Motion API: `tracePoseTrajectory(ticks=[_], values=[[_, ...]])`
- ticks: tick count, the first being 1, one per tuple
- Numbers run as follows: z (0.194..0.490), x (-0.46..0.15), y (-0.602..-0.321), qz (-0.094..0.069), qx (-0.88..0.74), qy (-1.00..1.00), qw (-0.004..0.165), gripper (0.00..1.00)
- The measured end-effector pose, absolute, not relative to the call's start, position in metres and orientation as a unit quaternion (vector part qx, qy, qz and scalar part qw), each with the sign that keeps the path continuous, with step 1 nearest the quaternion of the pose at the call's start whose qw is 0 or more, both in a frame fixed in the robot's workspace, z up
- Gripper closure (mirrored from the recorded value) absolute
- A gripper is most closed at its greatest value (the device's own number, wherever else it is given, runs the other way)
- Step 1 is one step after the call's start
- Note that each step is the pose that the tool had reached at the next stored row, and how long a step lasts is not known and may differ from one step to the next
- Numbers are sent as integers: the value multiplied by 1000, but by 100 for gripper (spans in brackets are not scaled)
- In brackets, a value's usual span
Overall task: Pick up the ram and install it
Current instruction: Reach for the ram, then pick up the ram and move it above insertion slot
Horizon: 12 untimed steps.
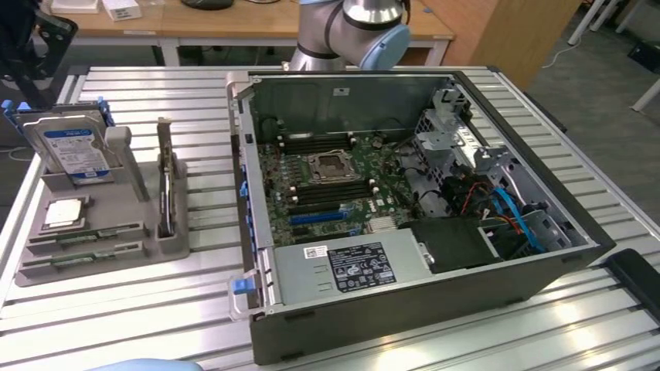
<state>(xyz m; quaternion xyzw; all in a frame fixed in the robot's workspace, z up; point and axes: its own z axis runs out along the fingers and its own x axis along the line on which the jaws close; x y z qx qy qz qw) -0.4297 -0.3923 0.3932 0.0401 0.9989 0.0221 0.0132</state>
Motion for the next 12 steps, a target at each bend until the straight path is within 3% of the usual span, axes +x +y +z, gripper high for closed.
tracePoseTrajectory(ticks=[12], values=[[393,-430,-392,22,40,999,13,90]])
